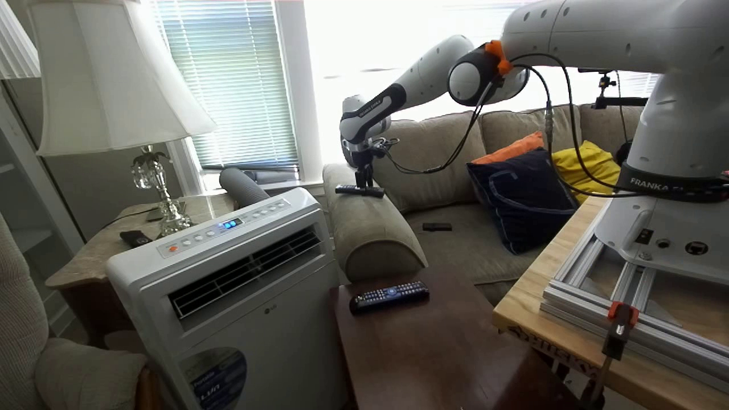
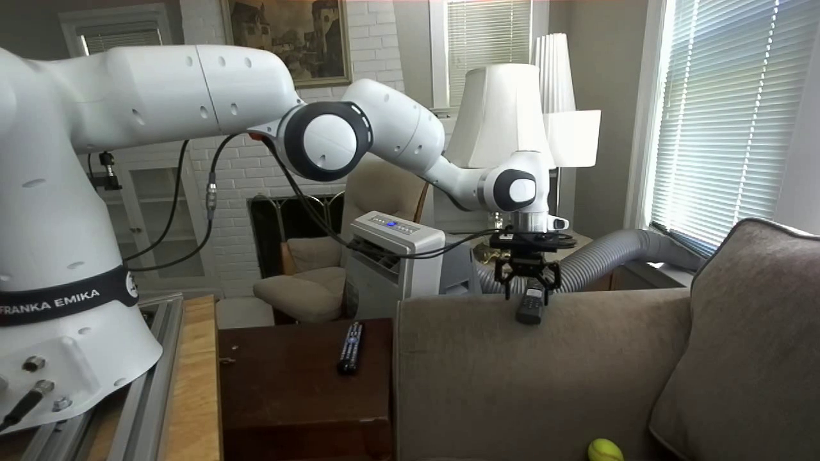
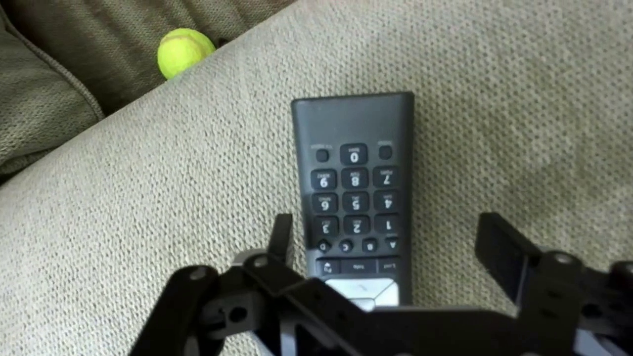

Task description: Remove the remote control from the armrest and put it on the table.

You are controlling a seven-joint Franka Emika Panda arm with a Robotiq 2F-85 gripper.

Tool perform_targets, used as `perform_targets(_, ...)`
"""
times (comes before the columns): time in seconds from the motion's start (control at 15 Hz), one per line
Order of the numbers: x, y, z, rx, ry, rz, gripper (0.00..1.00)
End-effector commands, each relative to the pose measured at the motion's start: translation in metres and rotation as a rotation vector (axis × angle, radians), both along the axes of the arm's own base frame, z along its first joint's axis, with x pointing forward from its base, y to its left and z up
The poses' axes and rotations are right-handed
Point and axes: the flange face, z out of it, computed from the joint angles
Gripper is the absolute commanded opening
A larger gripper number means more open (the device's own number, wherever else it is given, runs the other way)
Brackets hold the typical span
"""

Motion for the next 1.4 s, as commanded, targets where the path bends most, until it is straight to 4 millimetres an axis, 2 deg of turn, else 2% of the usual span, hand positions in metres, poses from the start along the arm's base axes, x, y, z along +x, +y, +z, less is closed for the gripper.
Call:
perform_targets(0.0, 0.001, 0.007, -0.007, -0.019, -0.02, -0.022, 0.69)
perform_targets(0.4, 0.005, 0.012, 0.0, -0.037, -0.046, -0.033, 0.28)
perform_targets(0.53, 0.007, 0.016, 0.004, -0.04, -0.058, -0.036, 0.28)
perform_targets(0.67, 0.012, 0.019, 0.021, -0.034, -0.072, -0.03, 0.28)
perform_targets(0.87, 0.018, 0.021, 0.059, -0.051, -0.061, -0.023, 0.28)
perform_targets(1.0, 0.02, 0.014, 0.09, -0.061, -0.039, -0.02, 0.28)
perform_targets(1.33, 0.02, 0.017, 0.187, -0.048, -0.007, 0.006, 0.28)
